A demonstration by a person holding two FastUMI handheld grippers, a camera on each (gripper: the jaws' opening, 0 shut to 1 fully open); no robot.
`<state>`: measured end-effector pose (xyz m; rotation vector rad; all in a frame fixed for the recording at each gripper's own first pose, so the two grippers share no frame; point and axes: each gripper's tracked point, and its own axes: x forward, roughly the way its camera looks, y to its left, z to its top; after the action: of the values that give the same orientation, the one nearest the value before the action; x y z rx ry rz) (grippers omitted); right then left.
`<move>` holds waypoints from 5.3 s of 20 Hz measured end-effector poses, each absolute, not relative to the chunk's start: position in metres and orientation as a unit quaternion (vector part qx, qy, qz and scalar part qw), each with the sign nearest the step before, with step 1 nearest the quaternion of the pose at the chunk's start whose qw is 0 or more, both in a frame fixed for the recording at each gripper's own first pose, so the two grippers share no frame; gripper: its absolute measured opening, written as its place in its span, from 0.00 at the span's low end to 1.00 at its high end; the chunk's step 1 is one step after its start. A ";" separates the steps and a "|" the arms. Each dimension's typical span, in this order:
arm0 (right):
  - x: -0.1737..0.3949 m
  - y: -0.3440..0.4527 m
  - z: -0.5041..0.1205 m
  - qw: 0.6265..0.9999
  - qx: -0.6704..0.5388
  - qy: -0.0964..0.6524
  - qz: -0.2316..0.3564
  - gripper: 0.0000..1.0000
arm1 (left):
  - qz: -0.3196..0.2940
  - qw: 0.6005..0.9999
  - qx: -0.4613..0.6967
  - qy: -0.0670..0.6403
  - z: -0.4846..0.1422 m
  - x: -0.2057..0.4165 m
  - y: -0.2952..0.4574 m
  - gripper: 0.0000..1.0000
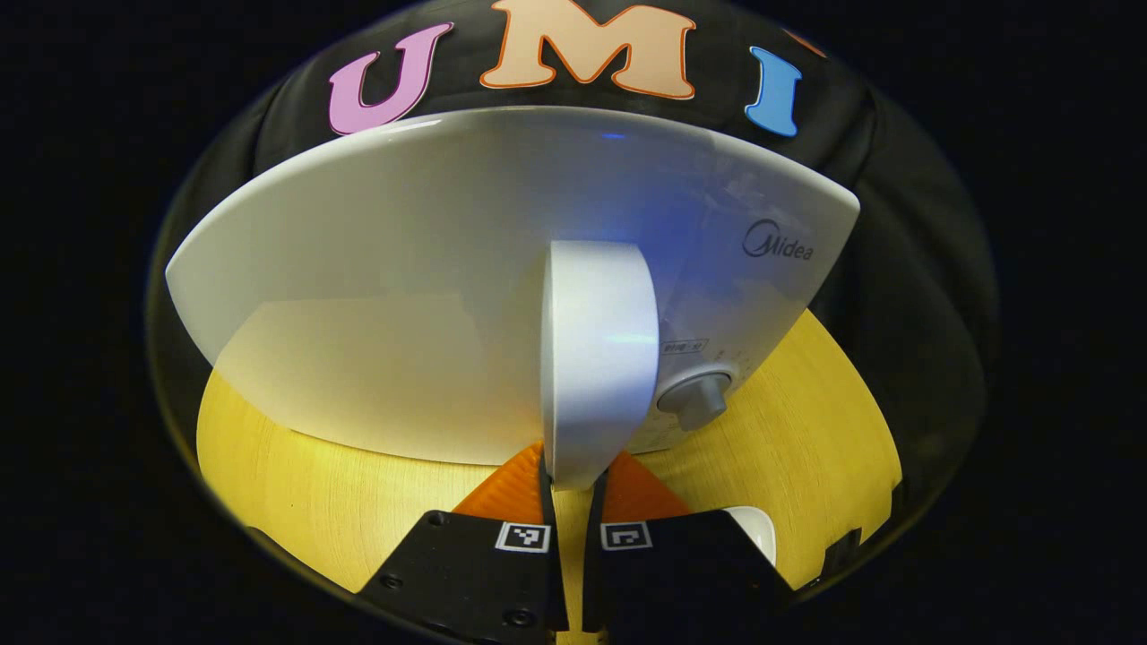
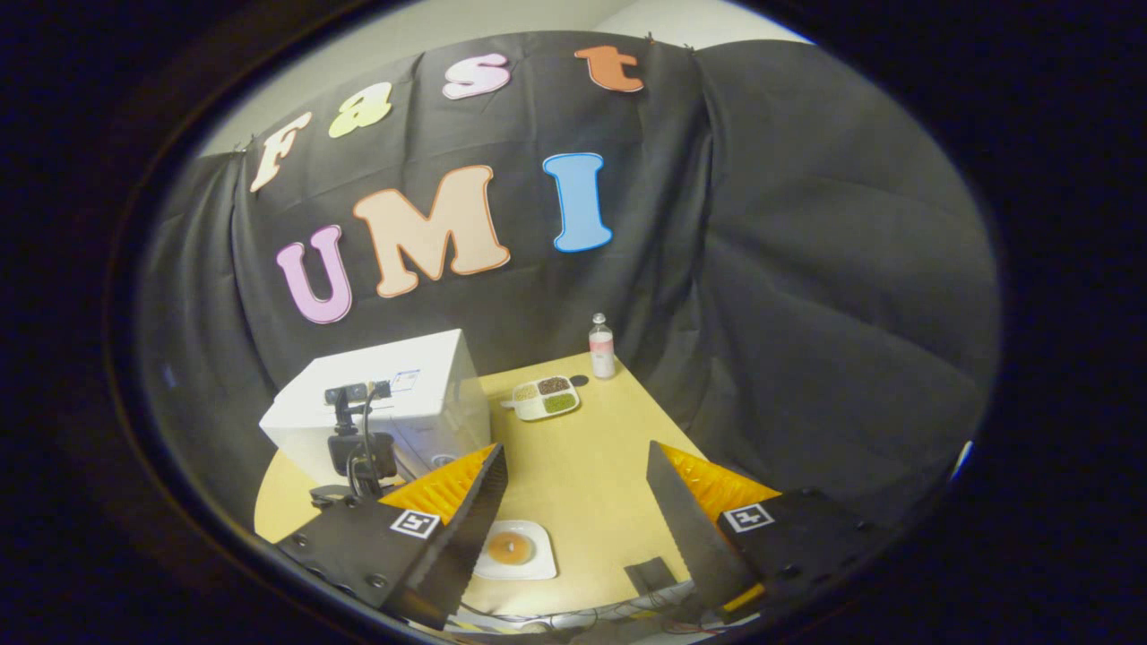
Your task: Open the microwave oven with the left hand, put the food in, and close the microwave oven.
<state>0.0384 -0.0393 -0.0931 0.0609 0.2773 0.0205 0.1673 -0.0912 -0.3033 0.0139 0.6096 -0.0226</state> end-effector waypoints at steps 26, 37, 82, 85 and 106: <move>-0.028 -0.004 -0.123 0.985 -0.021 0.153 0.079 0.99 | -0.043 0.956 0.000 0.290 -0.309 -0.027 -0.020 0.25; -0.026 0.024 -0.133 0.976 -0.030 0.168 0.135 0.98 | 0.040 0.963 -0.012 0.265 -0.286 -0.070 0.044 0.68; 0.057 0.080 -0.402 0.854 -0.113 0.473 0.185 0.99 | 0.404 0.906 -0.101 0.072 -0.140 -0.165 0.274 0.95; 0.062 0.081 -0.412 0.855 -0.123 0.478 0.162 0.92 | 0.383 0.914 -0.105 0.080 -0.141 -0.145 0.275 0.95; 0.037 0.182 -0.377 0.886 0.068 0.448 0.101 0.69 | 0.229 0.962 -0.083 0.125 -0.151 -0.050 0.289 0.95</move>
<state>0.0367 0.1817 -0.3774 0.1405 0.9307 0.2101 -0.0497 0.2891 -0.1507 -0.1680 0.2525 0.4645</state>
